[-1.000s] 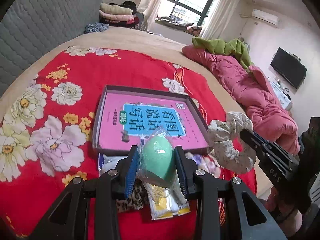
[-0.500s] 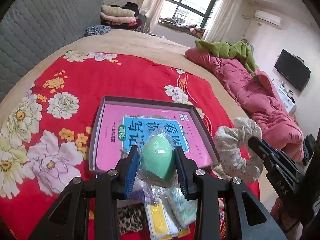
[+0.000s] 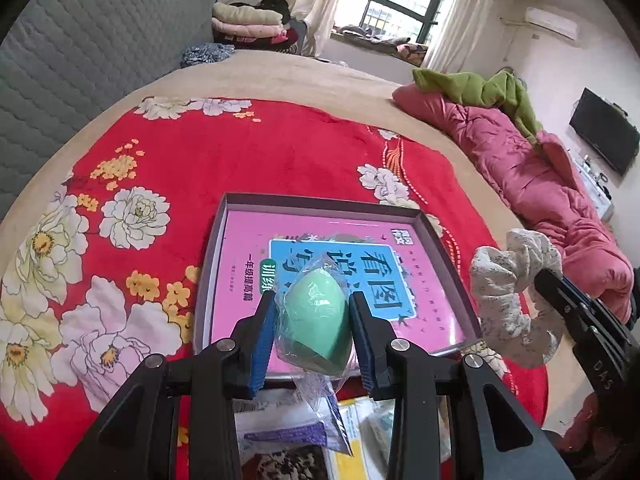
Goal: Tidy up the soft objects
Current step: 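Carry the scrunchie into the pink box and open the right gripper while the left gripper lifts the sponge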
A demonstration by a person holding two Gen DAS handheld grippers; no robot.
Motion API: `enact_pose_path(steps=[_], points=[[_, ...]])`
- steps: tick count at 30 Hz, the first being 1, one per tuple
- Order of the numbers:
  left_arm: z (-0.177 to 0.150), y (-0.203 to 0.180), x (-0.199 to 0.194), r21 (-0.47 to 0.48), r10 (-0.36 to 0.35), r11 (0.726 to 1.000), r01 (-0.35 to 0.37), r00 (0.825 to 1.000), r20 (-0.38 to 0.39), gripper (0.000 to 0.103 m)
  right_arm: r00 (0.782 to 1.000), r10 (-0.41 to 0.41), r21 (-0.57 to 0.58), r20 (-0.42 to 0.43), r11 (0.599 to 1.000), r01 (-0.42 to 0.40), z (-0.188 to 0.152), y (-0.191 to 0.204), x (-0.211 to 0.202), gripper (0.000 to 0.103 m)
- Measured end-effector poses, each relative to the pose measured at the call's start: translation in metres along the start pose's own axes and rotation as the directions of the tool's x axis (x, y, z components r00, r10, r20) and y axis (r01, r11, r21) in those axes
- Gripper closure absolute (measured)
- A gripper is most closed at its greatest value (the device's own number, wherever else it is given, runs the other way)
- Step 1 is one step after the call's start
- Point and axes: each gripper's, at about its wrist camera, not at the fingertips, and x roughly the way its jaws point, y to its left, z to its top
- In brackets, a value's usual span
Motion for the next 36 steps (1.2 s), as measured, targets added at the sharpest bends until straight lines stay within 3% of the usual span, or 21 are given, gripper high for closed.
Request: enact_pose_path(steps=[12,28,33,36], points=[[0.006,0.007,0.031,-0.014,0.044,0.999,-0.045,0.998,-0.043,0.066,1.000,-0.015,0.007,-0.017,1.000,0.015,0.008,0.001,0.019,0.092],[0.011,0.018,0.074,-0.035,0.012,0.999,-0.016,0.993,-0.116,0.066,0.999,-0.020,0.036,-0.048,0.999,0.022,0.017,0.002,0.050,0.092],[0.007,0.018,0.086,-0.032,0.017,0.999,-0.021,0.989,-0.145,0.066,0.994,-0.014,0.057,-0.111,0.998,0.020,0.007,-0.002,0.072,0.092],[0.005,0.020,0.088,-0.041,0.010,0.999,-0.016,0.991,-0.132,0.066,0.979,-0.003,0.061,-0.204,0.998,0.016,-0.007,-0.002,0.093,0.092]])
